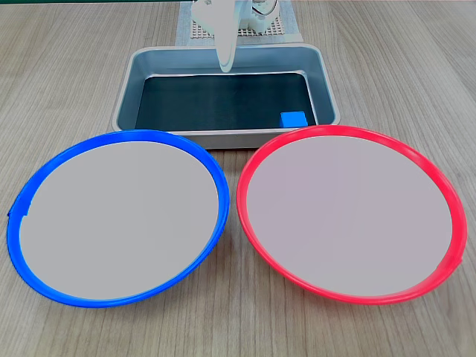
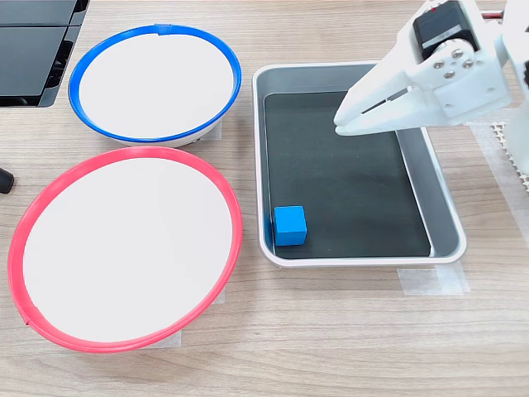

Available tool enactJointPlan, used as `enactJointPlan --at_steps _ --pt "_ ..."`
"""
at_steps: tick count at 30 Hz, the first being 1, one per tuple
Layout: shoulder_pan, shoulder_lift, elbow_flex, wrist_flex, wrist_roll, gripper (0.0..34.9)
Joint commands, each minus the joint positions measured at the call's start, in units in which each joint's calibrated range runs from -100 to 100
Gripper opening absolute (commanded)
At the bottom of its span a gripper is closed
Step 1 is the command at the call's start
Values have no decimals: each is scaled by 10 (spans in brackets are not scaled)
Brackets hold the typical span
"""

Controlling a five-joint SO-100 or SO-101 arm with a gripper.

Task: Move a blue block from tray to blue dish

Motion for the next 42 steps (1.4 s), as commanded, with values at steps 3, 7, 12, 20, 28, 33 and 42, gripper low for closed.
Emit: enactJointPlan --at_steps 3,7,12,20,28,33,42 --pt "-1 -3 0 2 1 16" --pt "-11 -3 0 2 9 4" --pt "-48 32 -24 1 33 2" --pt "-59 339 -276 30 121 2" --pt "-128 641 -537 114 128 80" --pt "-152 737 -599 140 201 176" --pt "-133 821 -618 99 403 212"
